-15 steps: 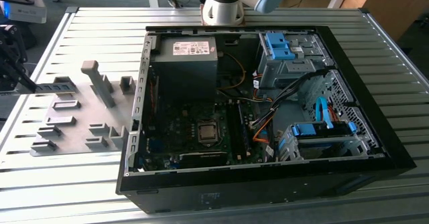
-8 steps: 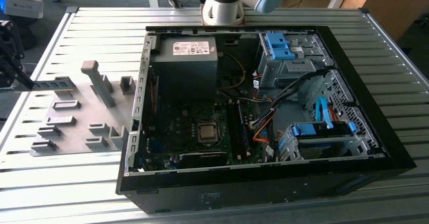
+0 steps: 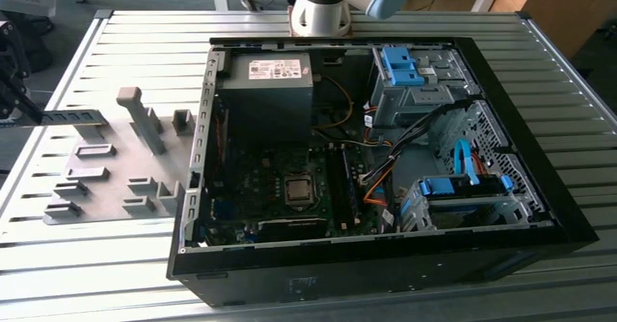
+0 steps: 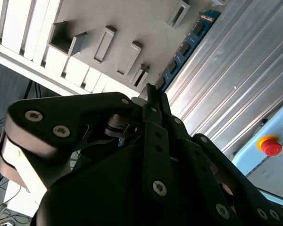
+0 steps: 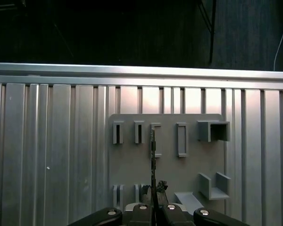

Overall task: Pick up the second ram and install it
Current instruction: 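Pick up the second ram and move it above second insertion slot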

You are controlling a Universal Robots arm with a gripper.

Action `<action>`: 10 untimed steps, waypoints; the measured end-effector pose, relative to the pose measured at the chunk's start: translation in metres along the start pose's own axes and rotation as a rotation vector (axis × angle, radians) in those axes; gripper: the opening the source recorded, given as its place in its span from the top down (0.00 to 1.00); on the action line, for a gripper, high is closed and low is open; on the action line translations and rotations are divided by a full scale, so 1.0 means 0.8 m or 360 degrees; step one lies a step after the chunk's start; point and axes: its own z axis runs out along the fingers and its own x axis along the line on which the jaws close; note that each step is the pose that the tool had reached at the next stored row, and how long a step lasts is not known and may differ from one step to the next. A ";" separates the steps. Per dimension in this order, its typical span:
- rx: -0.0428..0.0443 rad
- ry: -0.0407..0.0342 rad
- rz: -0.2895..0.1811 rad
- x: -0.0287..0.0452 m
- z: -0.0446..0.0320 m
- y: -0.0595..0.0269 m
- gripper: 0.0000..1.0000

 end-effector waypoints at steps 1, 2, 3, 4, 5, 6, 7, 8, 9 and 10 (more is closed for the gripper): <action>0.0000 0.0000 0.0000 -0.0001 -0.0017 0.000 0.86; 0.0000 0.0000 0.0000 -0.0003 -0.0034 0.000 0.86; 0.0000 0.0000 0.0000 -0.0004 -0.0051 0.000 0.86; 0.0000 0.0000 0.0000 -0.0006 -0.0070 0.000 0.86; 0.0000 0.0000 0.0000 -0.0008 -0.0089 0.000 0.86; 0.0000 0.0000 0.0000 -0.0009 -0.0106 0.000 0.86; 0.0000 0.0000 0.0000 -0.0011 -0.0124 0.000 0.86; 0.0000 0.0000 0.0000 -0.0012 -0.0141 0.000 0.86; 0.0000 0.0000 0.0000 -0.0014 -0.0160 0.000 0.86; 0.0000 0.0000 0.0000 -0.0015 -0.0177 0.000 0.86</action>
